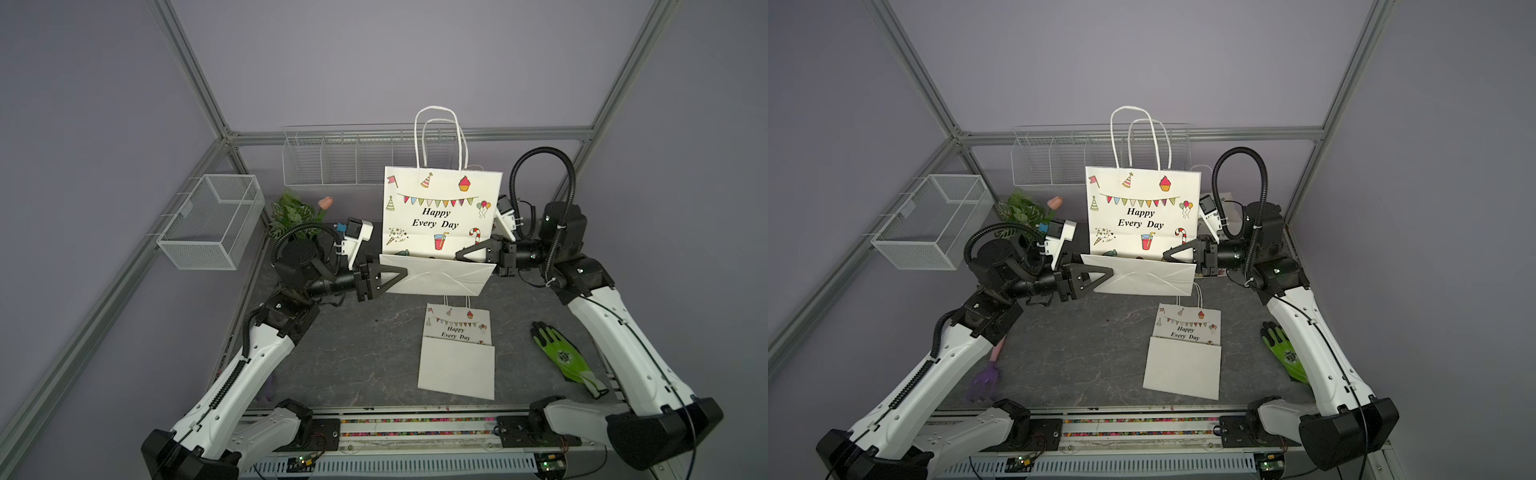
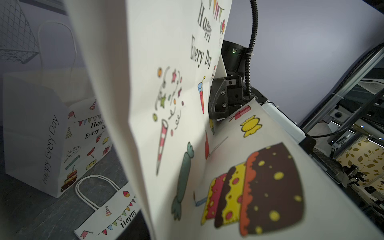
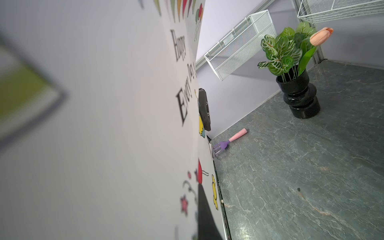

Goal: Put away the paper bag
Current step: Press the paper bag.

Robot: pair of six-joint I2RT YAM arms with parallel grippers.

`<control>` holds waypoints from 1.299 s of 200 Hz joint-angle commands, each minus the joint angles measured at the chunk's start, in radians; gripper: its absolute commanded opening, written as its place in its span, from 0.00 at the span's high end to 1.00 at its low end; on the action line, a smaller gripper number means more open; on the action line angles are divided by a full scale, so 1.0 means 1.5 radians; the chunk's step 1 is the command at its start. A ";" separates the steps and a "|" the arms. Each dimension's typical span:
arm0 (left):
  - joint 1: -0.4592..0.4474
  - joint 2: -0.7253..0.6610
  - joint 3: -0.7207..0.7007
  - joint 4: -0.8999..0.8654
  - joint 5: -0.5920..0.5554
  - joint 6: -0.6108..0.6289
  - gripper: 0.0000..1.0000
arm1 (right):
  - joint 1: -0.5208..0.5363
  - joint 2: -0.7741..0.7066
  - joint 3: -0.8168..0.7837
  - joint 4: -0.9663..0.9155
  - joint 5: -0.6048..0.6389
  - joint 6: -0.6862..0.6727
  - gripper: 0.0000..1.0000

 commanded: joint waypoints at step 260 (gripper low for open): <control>0.014 -0.028 0.023 0.011 -0.025 -0.052 1.00 | -0.006 -0.140 -0.044 -0.016 0.139 -0.096 0.11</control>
